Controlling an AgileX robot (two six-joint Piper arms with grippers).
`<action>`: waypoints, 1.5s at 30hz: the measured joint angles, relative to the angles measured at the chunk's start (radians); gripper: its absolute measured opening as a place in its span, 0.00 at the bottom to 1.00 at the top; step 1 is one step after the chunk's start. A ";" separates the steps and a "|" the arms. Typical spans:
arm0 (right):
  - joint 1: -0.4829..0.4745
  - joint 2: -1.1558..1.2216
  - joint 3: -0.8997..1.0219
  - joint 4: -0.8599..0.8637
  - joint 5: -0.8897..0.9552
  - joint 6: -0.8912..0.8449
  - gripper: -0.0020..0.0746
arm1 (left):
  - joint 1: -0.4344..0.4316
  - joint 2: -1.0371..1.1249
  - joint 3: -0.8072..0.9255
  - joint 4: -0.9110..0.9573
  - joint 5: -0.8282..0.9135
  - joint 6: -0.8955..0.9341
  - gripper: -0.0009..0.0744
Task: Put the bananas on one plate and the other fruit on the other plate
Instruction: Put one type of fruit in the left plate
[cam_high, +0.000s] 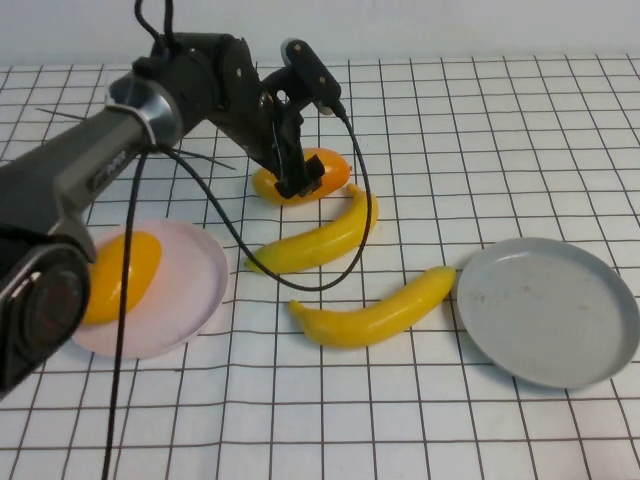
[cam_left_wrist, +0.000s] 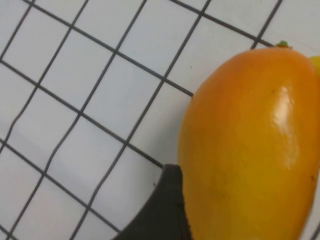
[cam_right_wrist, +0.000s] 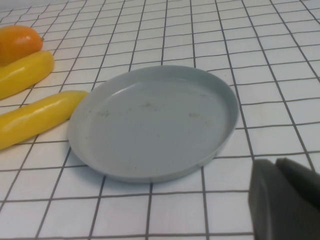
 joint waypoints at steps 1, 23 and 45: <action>0.000 0.000 0.000 0.000 0.000 0.000 0.01 | 0.000 0.025 -0.030 -0.005 0.007 0.002 0.90; 0.000 0.000 0.000 0.000 0.000 0.000 0.01 | 0.025 0.143 -0.127 -0.057 0.056 0.025 0.77; 0.000 0.000 0.000 0.000 0.000 0.000 0.01 | 0.124 -0.104 -0.041 -0.018 0.422 -0.427 0.75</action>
